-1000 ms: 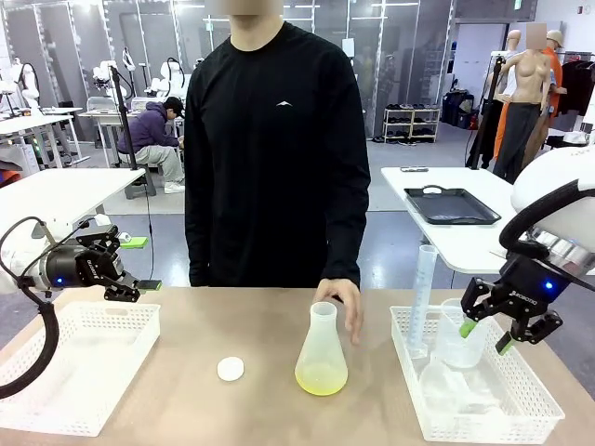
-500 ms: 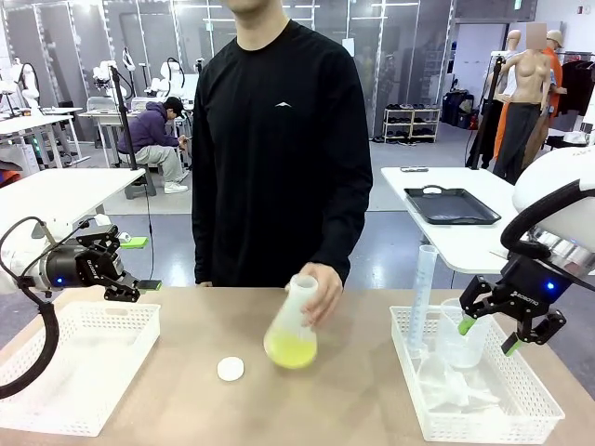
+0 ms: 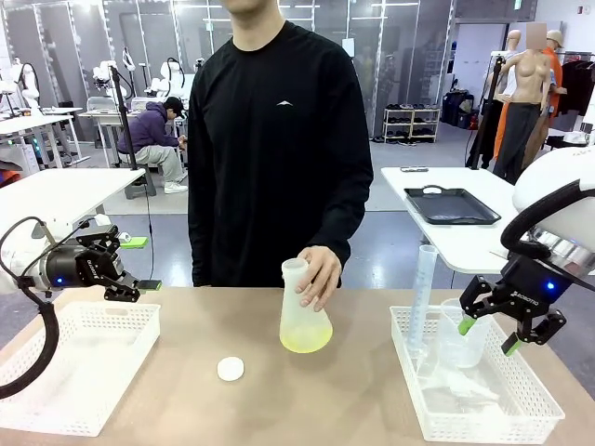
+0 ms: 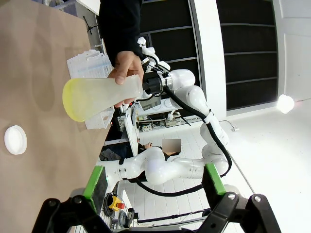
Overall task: Prepare the solutions needed for the experiment.
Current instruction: When the human places the Big flask in the center of the table, pick up the Big flask and place it in the left Organizing basket.
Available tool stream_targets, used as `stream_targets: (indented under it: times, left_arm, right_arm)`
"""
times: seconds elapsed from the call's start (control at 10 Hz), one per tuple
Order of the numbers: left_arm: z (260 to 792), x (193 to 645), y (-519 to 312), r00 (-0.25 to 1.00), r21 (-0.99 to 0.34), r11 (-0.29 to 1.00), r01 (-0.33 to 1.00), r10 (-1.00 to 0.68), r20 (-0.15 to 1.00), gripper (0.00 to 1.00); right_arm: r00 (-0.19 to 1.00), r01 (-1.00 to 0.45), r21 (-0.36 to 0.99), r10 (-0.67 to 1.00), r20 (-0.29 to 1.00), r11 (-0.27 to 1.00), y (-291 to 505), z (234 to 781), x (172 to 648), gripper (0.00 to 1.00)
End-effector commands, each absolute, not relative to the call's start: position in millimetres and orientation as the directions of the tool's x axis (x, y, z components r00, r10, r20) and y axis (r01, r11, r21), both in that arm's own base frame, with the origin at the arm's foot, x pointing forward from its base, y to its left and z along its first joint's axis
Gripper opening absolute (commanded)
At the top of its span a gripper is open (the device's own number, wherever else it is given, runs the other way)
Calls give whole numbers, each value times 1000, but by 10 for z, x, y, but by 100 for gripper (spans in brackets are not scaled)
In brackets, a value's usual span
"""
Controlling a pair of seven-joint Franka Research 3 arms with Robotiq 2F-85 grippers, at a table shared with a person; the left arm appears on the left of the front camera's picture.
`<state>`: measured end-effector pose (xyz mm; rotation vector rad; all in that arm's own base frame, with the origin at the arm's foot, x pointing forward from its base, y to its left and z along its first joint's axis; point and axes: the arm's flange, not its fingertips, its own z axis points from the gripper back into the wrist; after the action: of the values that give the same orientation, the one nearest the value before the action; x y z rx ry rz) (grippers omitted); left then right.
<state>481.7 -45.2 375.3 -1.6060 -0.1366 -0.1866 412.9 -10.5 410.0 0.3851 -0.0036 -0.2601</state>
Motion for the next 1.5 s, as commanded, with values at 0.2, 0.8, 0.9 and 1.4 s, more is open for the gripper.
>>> stream_targets:
  times: [0.2,0.8,0.9,1.4]
  left_arm:
    - [3768,4800,-455,978,-977,-56,206,-32,208,100]
    - [3768,4800,-455,978,-977,-56,206,-32,208,100]
    - [3768,4800,-455,978,-977,-56,206,-32,208,100]
    - [3768,4800,-455,978,-977,-56,206,-32,208,100]
  right_arm:
    - [968,247,369,-248,-45,896,-113,4101,4129,81]
    - [962,104,519,-219,165,849,224,4250,4123,81]
    - [979,19,603,-139,152,797,253,4280,4123,81]
    - [980,-192,890,40,193,413,133,4209,4137,81]
